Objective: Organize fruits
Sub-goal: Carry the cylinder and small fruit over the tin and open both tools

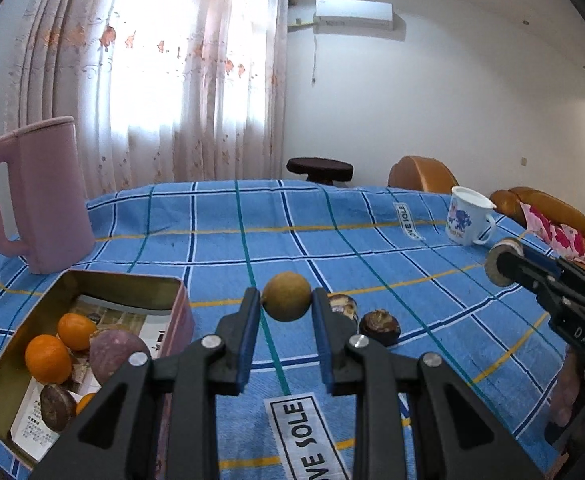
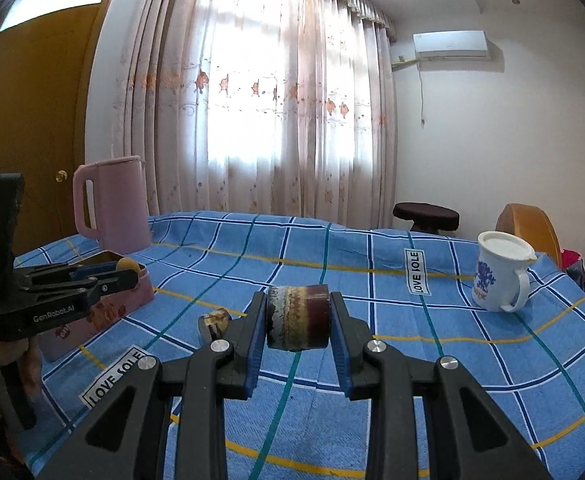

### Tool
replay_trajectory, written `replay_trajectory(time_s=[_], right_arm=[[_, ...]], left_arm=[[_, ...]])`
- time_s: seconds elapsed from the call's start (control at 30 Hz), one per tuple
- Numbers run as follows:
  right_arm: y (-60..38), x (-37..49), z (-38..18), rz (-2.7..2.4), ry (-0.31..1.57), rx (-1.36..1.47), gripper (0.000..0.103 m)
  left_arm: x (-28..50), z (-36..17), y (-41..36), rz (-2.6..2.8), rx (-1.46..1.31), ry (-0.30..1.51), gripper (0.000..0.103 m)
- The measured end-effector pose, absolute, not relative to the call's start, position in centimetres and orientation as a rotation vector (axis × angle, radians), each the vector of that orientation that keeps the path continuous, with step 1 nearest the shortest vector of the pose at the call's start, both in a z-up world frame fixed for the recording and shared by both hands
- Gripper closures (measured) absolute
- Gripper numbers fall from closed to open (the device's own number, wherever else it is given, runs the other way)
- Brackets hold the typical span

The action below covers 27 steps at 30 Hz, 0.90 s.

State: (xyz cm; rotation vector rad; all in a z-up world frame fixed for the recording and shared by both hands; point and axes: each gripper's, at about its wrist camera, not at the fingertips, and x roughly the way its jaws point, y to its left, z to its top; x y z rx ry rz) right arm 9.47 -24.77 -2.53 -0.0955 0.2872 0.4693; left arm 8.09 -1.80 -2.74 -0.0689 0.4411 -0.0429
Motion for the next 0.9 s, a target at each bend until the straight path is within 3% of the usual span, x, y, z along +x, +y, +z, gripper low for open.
replay_trajectory(time_s=[0.9], right_arm=[[-20.2, 8.9, -2.6, 0.537, 0.297, -0.146, 0.072]], left_arm=[[6.2, -2.4, -0.5, -0.033, -0.107, 0.412, 0.076]])
